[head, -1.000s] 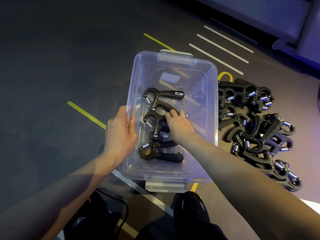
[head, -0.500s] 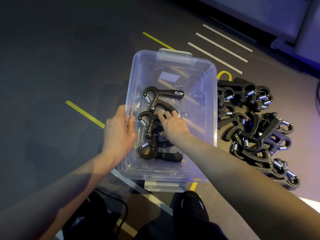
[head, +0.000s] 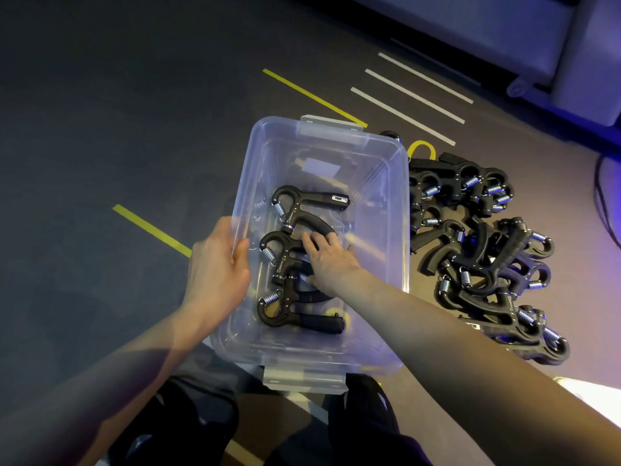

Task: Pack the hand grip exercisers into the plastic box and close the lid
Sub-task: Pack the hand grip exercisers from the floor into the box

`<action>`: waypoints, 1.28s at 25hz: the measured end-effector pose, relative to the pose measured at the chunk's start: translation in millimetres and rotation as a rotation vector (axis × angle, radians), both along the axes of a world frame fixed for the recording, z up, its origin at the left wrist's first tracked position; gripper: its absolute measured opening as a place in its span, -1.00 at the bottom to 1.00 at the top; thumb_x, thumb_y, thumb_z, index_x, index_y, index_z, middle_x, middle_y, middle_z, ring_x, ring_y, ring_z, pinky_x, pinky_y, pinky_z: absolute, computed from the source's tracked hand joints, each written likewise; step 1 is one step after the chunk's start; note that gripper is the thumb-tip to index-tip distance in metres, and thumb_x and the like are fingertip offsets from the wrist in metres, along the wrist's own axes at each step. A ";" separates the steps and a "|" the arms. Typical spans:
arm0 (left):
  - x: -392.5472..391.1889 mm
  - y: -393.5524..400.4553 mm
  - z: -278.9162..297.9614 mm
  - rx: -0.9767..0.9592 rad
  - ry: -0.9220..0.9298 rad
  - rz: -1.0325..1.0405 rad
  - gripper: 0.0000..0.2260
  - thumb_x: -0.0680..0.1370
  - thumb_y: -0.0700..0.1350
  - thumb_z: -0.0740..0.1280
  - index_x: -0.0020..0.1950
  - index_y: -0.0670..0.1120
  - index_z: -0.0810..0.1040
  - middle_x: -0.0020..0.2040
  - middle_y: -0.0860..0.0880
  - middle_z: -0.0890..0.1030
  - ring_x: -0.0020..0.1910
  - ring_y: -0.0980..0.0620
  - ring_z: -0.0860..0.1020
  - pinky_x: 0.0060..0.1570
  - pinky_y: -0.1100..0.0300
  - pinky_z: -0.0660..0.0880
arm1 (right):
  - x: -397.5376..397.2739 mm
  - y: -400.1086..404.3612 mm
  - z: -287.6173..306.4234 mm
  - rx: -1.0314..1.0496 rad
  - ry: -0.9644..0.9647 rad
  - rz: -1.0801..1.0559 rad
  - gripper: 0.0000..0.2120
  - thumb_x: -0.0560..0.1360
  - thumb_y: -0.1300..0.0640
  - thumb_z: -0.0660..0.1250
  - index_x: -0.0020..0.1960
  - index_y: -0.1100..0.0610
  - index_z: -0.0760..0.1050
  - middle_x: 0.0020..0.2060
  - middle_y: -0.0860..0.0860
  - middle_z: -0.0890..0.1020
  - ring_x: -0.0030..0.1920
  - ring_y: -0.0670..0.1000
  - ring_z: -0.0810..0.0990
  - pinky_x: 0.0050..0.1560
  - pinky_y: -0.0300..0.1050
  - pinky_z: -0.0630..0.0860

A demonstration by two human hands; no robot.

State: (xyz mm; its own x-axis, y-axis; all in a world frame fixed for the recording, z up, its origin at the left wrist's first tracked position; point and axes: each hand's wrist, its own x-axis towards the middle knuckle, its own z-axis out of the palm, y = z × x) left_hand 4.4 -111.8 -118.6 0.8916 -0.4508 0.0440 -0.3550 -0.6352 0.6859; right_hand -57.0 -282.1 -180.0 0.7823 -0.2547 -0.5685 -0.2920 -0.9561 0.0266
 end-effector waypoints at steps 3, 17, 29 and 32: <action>-4.0 3.0 -0.7 -0.012 0.015 0.010 -0.90 0.52 -0.27 0.22 0.03 -0.20 0.46 -0.46 -0.01 0.39 -0.44 -0.08 0.38 -0.39 0.06 0.24 | -3.7 3.4 -2.2 -0.019 0.006 0.006 -0.17 0.54 -0.04 0.27 0.54 0.14 -0.23 0.48 0.05 0.10 0.42 0.15 0.09 0.35 0.27 0.22; -9.4 4.5 6.7 -0.036 0.029 -0.014 -0.81 0.50 -0.12 0.21 0.02 -0.20 0.48 -0.40 -0.12 0.44 -0.43 -0.11 0.35 -0.41 0.06 0.22 | -112.5 -19.3 91.6 0.252 -1.085 -0.212 -0.63 0.56 0.08 0.15 0.33 0.18 0.41 0.25 0.03 0.49 0.27 -0.04 0.40 0.29 -0.25 0.30; -40.3 -49.3 0.5 -0.043 0.054 -0.077 -0.77 0.44 0.01 0.14 -0.03 -0.08 0.47 -0.30 -0.25 0.54 -0.31 -0.27 0.49 -0.27 -0.08 0.45 | -231.8 -134.4 -10.7 -0.027 -0.549 -0.891 -0.44 0.61 -0.14 0.01 0.54 0.02 0.03 0.53 0.10 0.09 0.52 0.12 0.05 0.48 0.03 0.05; -44.7 -52.3 -1.2 -0.074 0.060 -0.067 -0.82 0.45 0.01 0.17 0.00 0.03 0.46 -0.30 -0.25 0.55 -0.31 -0.13 0.51 -0.24 -0.10 0.49 | -222.7 -154.1 -15.4 0.028 -0.527 -0.960 -0.50 0.61 -0.14 0.00 0.51 -0.04 0.12 0.45 0.17 0.25 0.45 0.18 0.19 0.40 0.11 0.18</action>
State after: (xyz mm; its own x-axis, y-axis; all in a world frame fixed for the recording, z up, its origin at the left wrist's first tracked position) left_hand -40.3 -164.1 -119.8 0.8615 -0.5070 0.0266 -0.3520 -0.5586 0.7510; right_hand -279.7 -436.2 -195.4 0.4119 -0.8803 -0.2354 -0.8838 -0.3230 -0.3385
